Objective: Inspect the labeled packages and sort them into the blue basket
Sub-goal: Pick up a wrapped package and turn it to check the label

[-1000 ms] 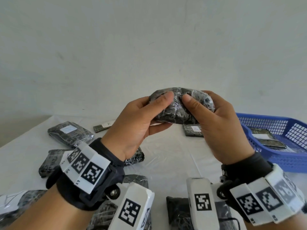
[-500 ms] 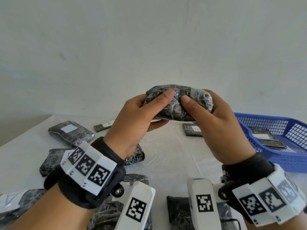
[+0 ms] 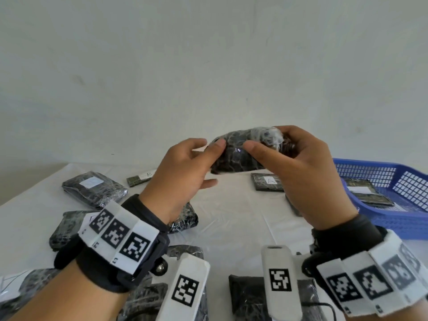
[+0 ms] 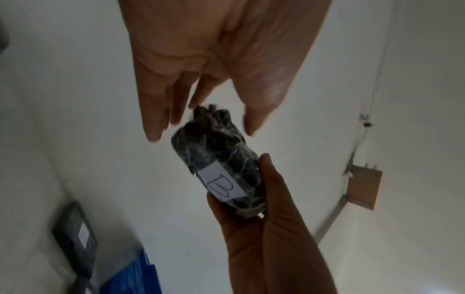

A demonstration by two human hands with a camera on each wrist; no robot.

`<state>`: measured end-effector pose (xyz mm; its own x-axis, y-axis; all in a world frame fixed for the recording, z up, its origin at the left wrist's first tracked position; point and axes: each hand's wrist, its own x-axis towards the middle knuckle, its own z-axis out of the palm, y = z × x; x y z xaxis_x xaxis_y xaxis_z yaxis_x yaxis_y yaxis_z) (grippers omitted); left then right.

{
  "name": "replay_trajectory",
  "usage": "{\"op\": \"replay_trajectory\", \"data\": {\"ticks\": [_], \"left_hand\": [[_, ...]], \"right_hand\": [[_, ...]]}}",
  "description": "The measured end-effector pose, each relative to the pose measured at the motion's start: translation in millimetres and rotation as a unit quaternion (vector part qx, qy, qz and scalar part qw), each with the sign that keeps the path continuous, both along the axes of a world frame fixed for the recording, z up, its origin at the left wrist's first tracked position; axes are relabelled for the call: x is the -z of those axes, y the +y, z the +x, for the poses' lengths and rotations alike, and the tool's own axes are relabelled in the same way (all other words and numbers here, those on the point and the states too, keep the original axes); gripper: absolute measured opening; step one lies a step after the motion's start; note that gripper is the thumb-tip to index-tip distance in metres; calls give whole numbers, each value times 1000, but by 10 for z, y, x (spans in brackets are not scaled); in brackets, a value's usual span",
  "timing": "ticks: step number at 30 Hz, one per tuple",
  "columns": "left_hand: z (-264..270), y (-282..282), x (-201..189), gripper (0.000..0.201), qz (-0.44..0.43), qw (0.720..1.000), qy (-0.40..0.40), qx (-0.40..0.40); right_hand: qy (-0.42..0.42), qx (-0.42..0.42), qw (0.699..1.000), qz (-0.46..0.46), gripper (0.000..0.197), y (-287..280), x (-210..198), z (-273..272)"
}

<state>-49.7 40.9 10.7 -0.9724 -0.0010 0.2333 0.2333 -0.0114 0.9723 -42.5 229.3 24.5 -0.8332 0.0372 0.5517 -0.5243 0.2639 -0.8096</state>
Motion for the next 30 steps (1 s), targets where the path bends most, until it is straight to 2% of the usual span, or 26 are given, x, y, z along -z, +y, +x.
{"op": "replay_trajectory", "data": {"ticks": [3, 5, 7, 8, 11, 13, 15, 19, 22, 25, 27, 30], "left_hand": [[2, -12, 7, 81, -88, 995, 15, 51], [21, -4, 13, 85, -104, 991, 15, 77], [-14, -49, 23, 80, -84, 995, 25, 55], [-38, -88, 26, 80, -75, 996, 27, 41], [-68, -170, 13, 76, -35, 998, 36, 36], [-60, -156, 13, 68, -19, 997, 35, 61], [-47, -110, 19, 68, -27, 996, 23, 86], [-24, -78, 16, 69, -58, 990, 2, 129], [-44, -109, 8, 68, -54, 992, 6, 116], [-37, -132, -12, 59, -37, 991, -6, 125], [-18, -132, -8, 56, -36, 990, -16, 138], [-10, -99, -2, 41, -21, 991, -21, 129]], "right_hand": [[13, 99, 987, 122, 67, -110, 21, 63], [-28, 79, 978, 193, 85, -183, 26, 115], [-70, 13, 973, 220, 97, -174, -4, 139], [-78, -25, 975, 207, 93, -137, -15, 114], [-100, -122, 984, 80, 63, -24, -67, 60], [-132, -168, 976, 41, 52, 3, -60, 49], [-159, -200, 967, 12, 42, 0, -1, 27], [-150, -170, 974, -11, 41, -22, 91, -68], [-159, -209, 965, -22, 45, 0, 80, -69], [-182, -242, 952, -53, 53, 50, 49, -65], [-165, -218, 961, -47, 51, 54, 57, -89], [-162, -208, 964, -41, 47, 58, 89, -109]]}}
